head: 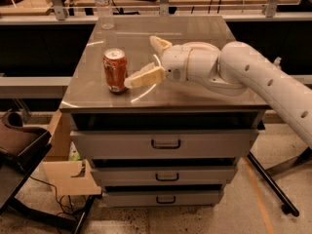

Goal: Move coke can near water bottle

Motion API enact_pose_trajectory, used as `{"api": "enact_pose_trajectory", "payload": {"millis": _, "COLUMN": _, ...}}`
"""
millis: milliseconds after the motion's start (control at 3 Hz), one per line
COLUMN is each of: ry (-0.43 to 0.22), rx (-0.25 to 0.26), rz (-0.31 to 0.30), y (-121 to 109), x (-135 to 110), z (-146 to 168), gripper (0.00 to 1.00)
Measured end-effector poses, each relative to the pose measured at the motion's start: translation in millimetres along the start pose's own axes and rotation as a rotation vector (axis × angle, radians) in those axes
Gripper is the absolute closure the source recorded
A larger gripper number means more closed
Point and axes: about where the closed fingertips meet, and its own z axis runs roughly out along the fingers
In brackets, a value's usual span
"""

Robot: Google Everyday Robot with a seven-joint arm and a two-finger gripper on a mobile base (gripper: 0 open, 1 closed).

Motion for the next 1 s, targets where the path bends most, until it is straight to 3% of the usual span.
{"api": "enact_pose_trajectory", "payload": {"millis": 1000, "ry": -0.008, "rx": -0.081, "rz": 0.063, "y": 11.1, "x": 6.0, "z": 40.5, "gripper": 0.00}}
